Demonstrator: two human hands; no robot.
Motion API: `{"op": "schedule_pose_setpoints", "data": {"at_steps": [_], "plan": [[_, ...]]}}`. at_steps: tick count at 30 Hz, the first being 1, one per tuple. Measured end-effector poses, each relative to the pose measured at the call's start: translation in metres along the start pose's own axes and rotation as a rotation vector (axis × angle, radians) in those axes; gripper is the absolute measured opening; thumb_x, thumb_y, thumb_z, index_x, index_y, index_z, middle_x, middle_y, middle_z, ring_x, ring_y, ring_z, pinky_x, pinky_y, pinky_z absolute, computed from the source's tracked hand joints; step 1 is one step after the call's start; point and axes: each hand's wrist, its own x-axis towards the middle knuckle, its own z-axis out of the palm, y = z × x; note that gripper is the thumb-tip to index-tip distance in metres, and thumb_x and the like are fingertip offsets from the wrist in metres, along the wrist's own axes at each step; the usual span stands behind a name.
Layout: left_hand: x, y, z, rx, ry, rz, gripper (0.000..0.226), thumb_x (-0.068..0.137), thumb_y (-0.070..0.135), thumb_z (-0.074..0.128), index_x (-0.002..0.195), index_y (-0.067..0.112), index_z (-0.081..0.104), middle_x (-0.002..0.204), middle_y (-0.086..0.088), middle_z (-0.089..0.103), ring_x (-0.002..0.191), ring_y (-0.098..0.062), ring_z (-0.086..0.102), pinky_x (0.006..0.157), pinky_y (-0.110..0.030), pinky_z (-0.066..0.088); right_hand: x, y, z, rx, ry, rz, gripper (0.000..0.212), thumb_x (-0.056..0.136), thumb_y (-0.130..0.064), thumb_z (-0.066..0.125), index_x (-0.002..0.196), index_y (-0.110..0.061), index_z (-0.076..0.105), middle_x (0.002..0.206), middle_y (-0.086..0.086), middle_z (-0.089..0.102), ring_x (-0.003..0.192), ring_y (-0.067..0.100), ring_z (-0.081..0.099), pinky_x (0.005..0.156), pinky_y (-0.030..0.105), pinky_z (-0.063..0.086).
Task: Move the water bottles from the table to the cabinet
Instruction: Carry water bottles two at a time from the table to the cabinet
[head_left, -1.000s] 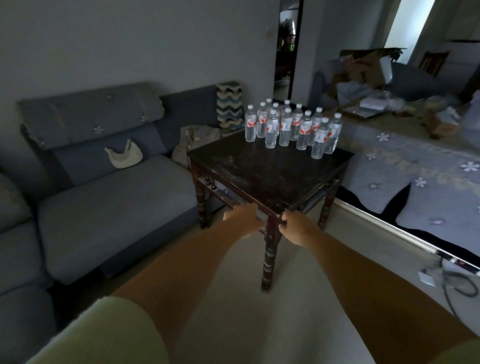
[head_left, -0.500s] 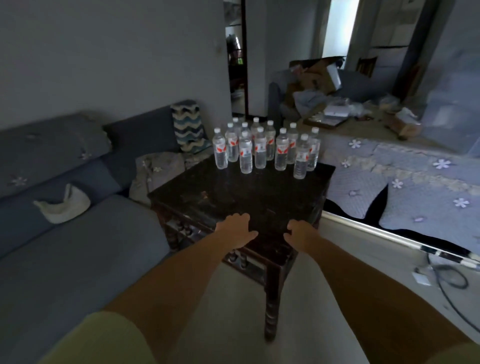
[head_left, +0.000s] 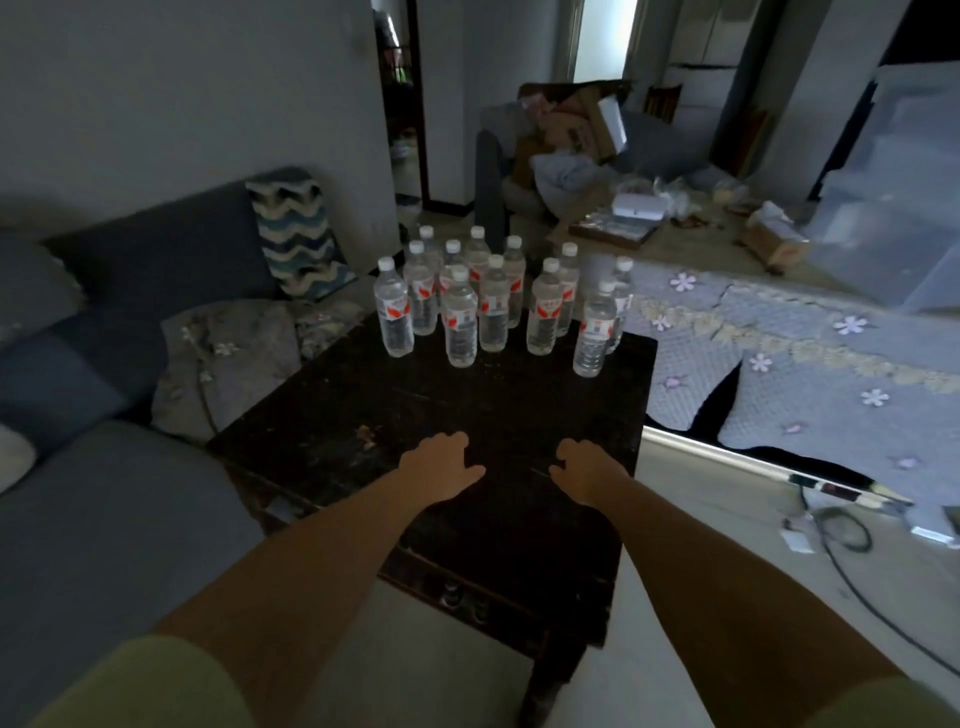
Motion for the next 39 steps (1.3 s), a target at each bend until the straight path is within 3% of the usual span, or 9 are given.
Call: {"op": "schedule_pose_setpoints", "data": {"at_steps": [6,16,19,24,27,30,32,35,39], "plan": [[0.075,-0.031,-0.029,-0.056,-0.009,-0.030,0.062,0.093,0.048,0.053,0.141,0.012,0.038,0.137,-0.013,0.047,0.123,-0.031,0.050,0.103,-0.045,0.043,0.096,-0.032,-0.024,0.010,-0.029,-0.079,0.047,0.100,-0.035,0.046,0.139,-0.011,0.042,0.136,0.015,0.047,0.123,0.031,0.050,0.102,0.043,0.044],[0.178,-0.091,-0.059,-0.227,0.007,-0.181,0.063,0.093,0.047,0.055,0.141,0.011,0.036,0.133,-0.014,0.052,0.117,-0.031,0.054,0.097,-0.041,0.047,0.225,-0.082,-0.044,0.046,-0.080,-0.144,0.048,0.101,-0.034,0.046,0.141,-0.009,0.040,0.138,0.016,0.045,0.124,0.031,0.049,0.100,0.039,0.044],[0.214,-0.115,-0.061,-0.324,0.005,-0.245,0.071,0.094,0.044,0.055,0.148,0.010,0.025,0.144,-0.017,0.043,0.127,-0.032,0.048,0.103,-0.041,0.043,0.260,-0.099,-0.036,0.161,-0.062,-0.103,0.053,0.100,-0.034,0.049,0.142,-0.005,0.038,0.141,0.017,0.045,0.126,0.031,0.048,0.101,0.038,0.043],[0.279,-0.139,-0.071,-0.634,0.148,-0.327,0.091,0.088,0.038,0.065,0.152,0.008,0.007,0.152,-0.020,0.029,0.134,-0.037,0.039,0.106,-0.046,0.039,0.306,-0.112,-0.019,0.408,-0.022,0.013,0.062,0.095,-0.034,0.059,0.143,-0.002,0.035,0.142,0.018,0.044,0.128,0.032,0.047,0.104,0.041,0.042],[0.319,-0.147,-0.078,-0.823,0.219,-0.384,0.104,0.083,0.041,0.072,0.153,0.011,0.001,0.157,-0.018,0.018,0.141,-0.037,0.027,0.110,-0.050,0.034,0.331,-0.121,-0.011,0.651,0.065,0.009,0.069,0.088,-0.027,0.070,0.144,-0.006,0.036,0.145,0.014,0.044,0.133,0.030,0.043,0.109,0.046,0.038],[0.359,-0.159,-0.078,-0.923,0.322,-0.398,0.109,0.078,0.040,0.076,0.153,0.016,0.001,0.159,-0.012,0.014,0.144,-0.034,0.022,0.112,-0.051,0.031,0.360,-0.136,0.001,0.899,0.217,0.027,0.062,0.083,-0.016,0.076,0.136,-0.009,0.044,0.138,0.013,0.053,0.128,0.029,0.050,0.107,0.045,0.041],[0.375,-0.168,-0.075,-1.014,0.377,-0.308,0.110,0.076,0.033,0.080,0.154,0.015,0.005,0.158,-0.010,0.019,0.144,-0.031,0.025,0.113,-0.051,0.031,0.370,-0.143,0.011,0.991,0.286,0.084,0.073,0.080,-0.016,0.078,0.141,-0.012,0.037,0.142,0.008,0.049,0.130,0.024,0.048,0.110,0.042,0.039],[0.390,-0.178,-0.068,-1.157,0.428,-0.183,0.099,0.073,0.018,0.083,0.149,0.013,0.019,0.146,-0.009,0.041,0.132,-0.030,0.044,0.103,-0.046,0.043,0.386,-0.147,0.026,1.057,0.400,0.155,0.086,0.075,-0.022,0.083,0.143,-0.016,0.031,0.144,0.005,0.047,0.130,0.020,0.048,0.109,0.035,0.039],[0.402,-0.179,-0.060,-1.145,0.414,-0.132,0.076,0.075,0.019,0.081,0.136,0.015,0.035,0.121,-0.009,0.060,0.110,-0.027,0.059,0.086,-0.036,0.049,0.401,-0.153,0.033,1.067,0.491,0.196,0.077,0.072,-0.032,0.084,0.131,-0.030,0.035,0.132,-0.005,0.053,0.123,0.017,0.053,0.100,0.029,0.041]]}}
